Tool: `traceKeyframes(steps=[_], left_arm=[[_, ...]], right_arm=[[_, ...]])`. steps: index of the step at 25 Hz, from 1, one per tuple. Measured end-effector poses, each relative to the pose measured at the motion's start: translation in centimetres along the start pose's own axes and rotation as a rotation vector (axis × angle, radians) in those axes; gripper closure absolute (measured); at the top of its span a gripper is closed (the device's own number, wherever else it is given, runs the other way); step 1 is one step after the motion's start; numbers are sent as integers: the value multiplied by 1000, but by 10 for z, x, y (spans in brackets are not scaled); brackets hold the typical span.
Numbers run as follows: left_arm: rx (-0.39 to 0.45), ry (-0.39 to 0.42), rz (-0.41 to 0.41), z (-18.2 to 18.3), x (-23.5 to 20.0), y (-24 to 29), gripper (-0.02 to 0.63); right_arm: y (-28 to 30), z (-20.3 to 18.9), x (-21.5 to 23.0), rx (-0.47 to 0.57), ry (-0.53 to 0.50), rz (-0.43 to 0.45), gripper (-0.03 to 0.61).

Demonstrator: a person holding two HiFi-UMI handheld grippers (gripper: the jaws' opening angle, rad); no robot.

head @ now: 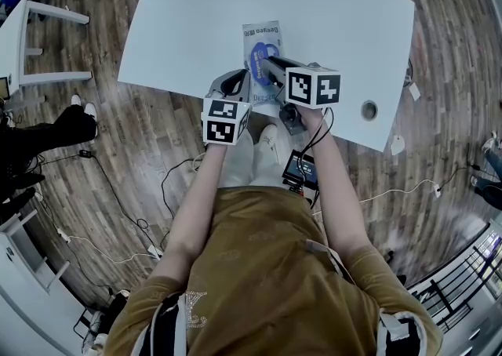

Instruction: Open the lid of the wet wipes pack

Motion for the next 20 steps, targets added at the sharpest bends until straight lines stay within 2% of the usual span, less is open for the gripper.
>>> traceKeyframes(steps=[11, 20], left_arm=[[35, -33, 3, 5, -4, -3, 612], [59, -50, 8, 11, -12, -9, 612]], right_arm=[[1, -1, -7, 36, 6, 22, 537], [5, 0, -15, 60, 9, 32, 541]])
Point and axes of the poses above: the fingertips, and each gripper's own axes: y forward along the fingers, x to its right, z out of its top, the point moved 8 cm from there along -y, backward along the fingers, and after that the axes turned 10 degrees about -x, right-handed, at the moved point
